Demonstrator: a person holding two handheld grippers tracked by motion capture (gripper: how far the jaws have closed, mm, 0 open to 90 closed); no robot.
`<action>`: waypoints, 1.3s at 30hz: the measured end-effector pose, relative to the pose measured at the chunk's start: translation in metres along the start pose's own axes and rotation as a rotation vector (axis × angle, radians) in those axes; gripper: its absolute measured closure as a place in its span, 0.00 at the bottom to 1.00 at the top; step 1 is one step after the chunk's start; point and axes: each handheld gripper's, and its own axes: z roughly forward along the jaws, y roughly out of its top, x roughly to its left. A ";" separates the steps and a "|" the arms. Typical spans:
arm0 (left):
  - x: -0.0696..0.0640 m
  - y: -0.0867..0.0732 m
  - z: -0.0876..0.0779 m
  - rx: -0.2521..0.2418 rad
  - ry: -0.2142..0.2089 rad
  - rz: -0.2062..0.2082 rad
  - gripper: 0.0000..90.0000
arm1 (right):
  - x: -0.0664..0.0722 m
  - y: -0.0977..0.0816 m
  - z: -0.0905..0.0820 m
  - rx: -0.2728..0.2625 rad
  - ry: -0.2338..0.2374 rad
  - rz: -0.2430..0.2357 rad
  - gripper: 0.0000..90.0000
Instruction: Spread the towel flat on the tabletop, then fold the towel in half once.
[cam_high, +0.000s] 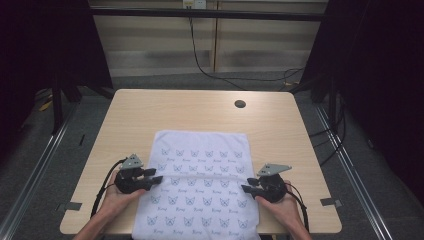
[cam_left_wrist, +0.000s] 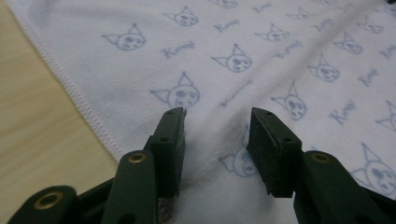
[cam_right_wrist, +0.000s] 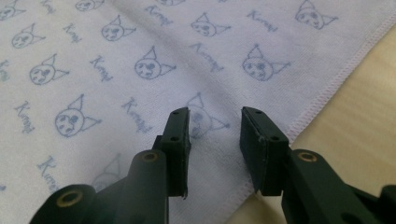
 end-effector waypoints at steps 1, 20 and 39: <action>-0.004 -0.003 -0.002 -0.007 -0.005 0.002 0.62 | 0.002 -0.003 -0.003 0.002 0.005 0.001 0.70; -0.023 -0.008 -0.029 -0.004 -0.126 -0.020 0.55 | 0.017 -0.001 -0.033 -0.049 0.042 0.022 0.58; 0.057 0.032 0.025 -0.019 0.074 -0.128 0.39 | -0.058 0.062 0.059 0.002 -0.143 0.020 0.62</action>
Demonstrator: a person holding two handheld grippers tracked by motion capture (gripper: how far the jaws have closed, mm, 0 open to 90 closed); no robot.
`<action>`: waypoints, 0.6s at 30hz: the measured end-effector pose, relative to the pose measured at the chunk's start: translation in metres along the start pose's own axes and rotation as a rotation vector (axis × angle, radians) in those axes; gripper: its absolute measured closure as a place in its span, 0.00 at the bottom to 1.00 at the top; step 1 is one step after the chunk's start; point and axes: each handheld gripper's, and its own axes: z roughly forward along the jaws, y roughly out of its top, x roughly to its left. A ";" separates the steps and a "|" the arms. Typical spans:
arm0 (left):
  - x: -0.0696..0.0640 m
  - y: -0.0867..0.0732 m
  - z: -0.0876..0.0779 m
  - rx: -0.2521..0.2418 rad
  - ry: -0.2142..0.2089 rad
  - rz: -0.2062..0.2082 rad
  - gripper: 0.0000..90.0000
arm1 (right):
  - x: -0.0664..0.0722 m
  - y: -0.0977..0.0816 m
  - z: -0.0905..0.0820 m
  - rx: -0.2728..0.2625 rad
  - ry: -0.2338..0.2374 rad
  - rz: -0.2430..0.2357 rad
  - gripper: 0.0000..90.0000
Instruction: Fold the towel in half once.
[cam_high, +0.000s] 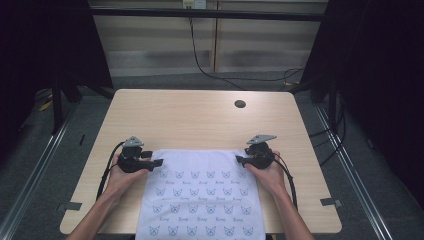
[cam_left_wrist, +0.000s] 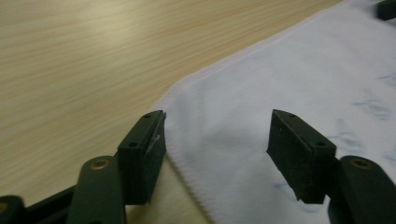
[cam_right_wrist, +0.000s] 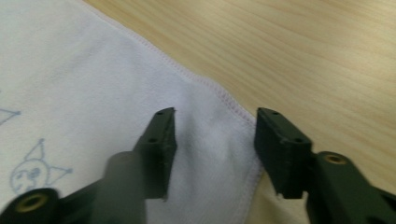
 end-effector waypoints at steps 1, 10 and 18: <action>0.000 0.001 -0.001 -0.006 0.003 -0.003 0.40 | 0.002 0.000 0.000 -0.002 0.002 0.001 0.67; -0.012 0.000 0.003 0.023 -0.019 0.119 0.65 | 0.008 -0.001 0.000 -0.012 0.101 0.018 0.96; -0.002 0.018 -0.017 -0.084 -0.083 0.007 0.96 | -0.003 0.021 -0.024 -0.148 0.149 0.078 0.97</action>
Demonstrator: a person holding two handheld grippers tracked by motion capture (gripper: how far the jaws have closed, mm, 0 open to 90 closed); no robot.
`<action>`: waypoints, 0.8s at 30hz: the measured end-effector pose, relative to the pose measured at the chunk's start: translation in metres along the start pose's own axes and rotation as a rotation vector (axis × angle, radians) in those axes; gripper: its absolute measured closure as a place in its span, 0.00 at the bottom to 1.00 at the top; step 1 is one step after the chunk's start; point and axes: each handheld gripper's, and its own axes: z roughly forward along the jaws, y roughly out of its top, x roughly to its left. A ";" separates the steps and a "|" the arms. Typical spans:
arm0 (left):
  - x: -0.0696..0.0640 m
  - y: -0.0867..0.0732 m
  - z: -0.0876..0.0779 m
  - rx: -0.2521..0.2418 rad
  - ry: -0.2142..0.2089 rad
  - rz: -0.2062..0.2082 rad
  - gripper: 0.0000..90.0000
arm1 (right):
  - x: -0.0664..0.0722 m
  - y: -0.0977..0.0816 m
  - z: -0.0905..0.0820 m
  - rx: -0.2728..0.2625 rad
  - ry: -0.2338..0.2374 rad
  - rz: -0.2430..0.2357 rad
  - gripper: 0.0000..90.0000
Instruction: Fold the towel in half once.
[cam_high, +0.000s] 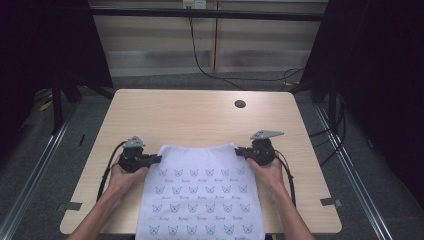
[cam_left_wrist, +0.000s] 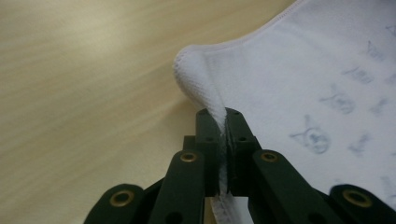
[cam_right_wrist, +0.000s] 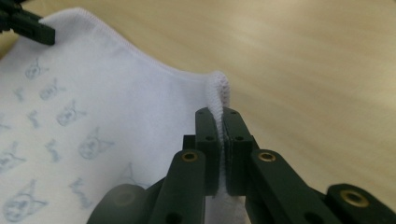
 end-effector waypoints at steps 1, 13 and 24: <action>0.002 0.009 -0.006 -0.022 -0.014 -0.006 0.96 | -0.003 0.009 -0.004 -0.009 -0.003 -0.007 0.97; -0.001 0.127 -0.054 -0.244 0.042 0.061 0.96 | -0.023 0.130 -0.055 -0.215 -0.090 -0.029 0.97; -0.023 0.102 -0.071 -0.263 -0.055 0.115 0.96 | 0.008 0.119 -0.084 -0.238 -0.054 -0.097 0.98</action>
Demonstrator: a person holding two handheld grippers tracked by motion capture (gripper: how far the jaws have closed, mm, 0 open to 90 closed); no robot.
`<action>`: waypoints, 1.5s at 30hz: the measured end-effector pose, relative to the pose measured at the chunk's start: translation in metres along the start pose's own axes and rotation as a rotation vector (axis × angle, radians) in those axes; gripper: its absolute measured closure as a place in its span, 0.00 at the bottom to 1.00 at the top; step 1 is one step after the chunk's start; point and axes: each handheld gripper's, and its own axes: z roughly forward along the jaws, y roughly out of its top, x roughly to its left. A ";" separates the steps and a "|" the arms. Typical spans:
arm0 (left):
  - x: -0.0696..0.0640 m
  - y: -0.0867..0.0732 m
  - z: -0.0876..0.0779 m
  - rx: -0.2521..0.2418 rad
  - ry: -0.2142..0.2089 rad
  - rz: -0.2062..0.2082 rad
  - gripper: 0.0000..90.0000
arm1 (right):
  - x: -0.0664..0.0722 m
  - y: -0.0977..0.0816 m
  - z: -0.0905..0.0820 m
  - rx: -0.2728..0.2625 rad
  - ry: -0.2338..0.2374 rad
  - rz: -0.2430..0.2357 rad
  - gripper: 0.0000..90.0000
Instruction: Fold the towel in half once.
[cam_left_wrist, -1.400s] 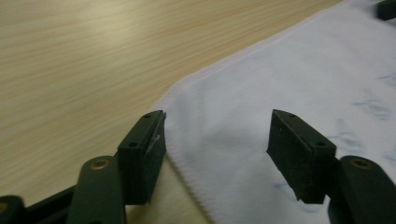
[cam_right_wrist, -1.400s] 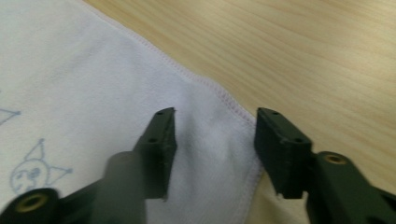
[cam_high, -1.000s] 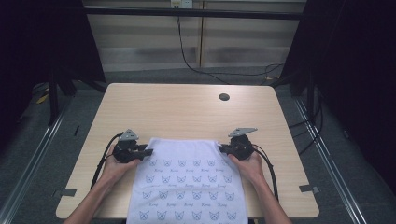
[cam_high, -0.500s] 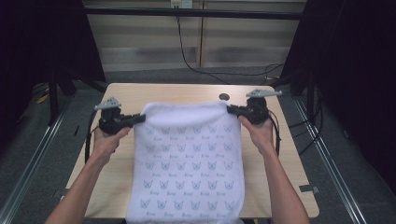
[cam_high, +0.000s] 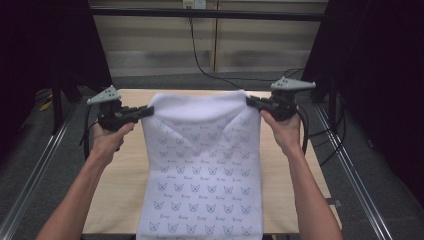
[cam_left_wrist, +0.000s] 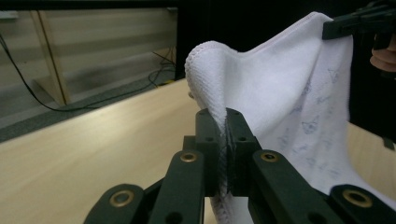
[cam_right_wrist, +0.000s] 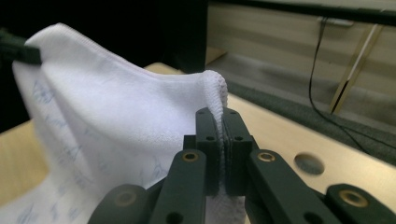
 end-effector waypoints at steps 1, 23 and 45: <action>-0.002 -0.007 -0.004 0.004 -0.011 -0.011 0.96 | 0.005 -0.009 -0.004 0.002 0.016 0.006 0.98; -0.082 -0.158 -0.043 0.329 -0.148 -0.080 0.96 | 0.099 -0.184 -0.079 0.270 0.249 0.107 0.98; 0.025 -0.132 0.068 0.379 0.096 -0.086 0.96 | 0.022 -0.170 0.045 0.392 0.056 0.087 0.98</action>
